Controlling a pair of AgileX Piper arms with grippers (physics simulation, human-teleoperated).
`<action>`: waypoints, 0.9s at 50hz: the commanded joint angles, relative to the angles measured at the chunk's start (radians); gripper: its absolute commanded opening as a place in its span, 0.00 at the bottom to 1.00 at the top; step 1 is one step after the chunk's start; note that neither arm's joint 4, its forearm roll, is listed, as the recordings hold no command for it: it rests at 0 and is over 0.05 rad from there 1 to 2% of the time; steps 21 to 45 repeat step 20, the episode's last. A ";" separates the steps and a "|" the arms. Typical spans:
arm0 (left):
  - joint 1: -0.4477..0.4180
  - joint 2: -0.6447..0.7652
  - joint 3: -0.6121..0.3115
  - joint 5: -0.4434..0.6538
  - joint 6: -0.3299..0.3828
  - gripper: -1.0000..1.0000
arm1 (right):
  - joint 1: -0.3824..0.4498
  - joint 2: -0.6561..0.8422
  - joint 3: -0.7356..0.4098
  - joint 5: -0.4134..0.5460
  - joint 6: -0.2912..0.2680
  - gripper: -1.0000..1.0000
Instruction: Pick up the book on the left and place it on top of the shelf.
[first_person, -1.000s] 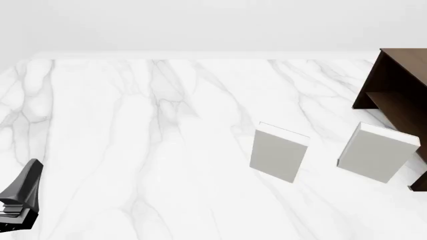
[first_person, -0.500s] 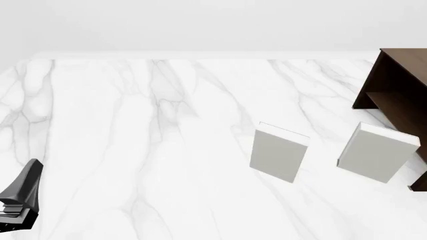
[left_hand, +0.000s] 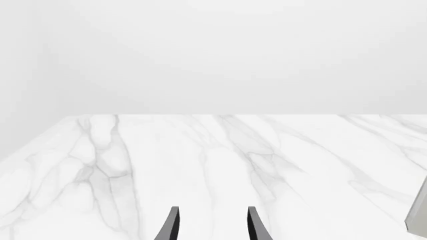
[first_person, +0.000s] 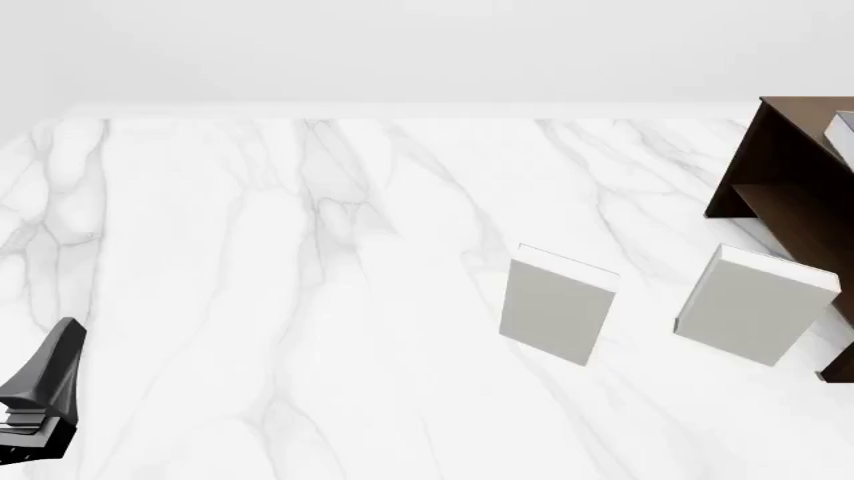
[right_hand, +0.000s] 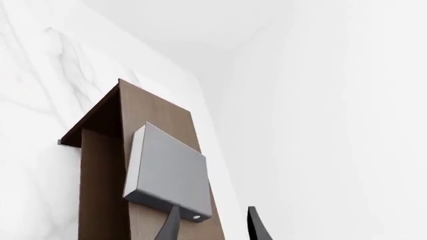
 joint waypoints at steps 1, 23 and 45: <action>0.000 0.000 0.000 0.000 0.000 1.00 | 0.010 -0.032 0.016 -0.002 0.017 1.00; 0.000 0.000 0.000 0.000 0.000 1.00 | 0.073 -0.132 -0.048 0.028 0.114 1.00; 0.000 0.000 0.000 0.000 0.000 1.00 | 0.073 -0.132 -0.048 0.028 0.114 1.00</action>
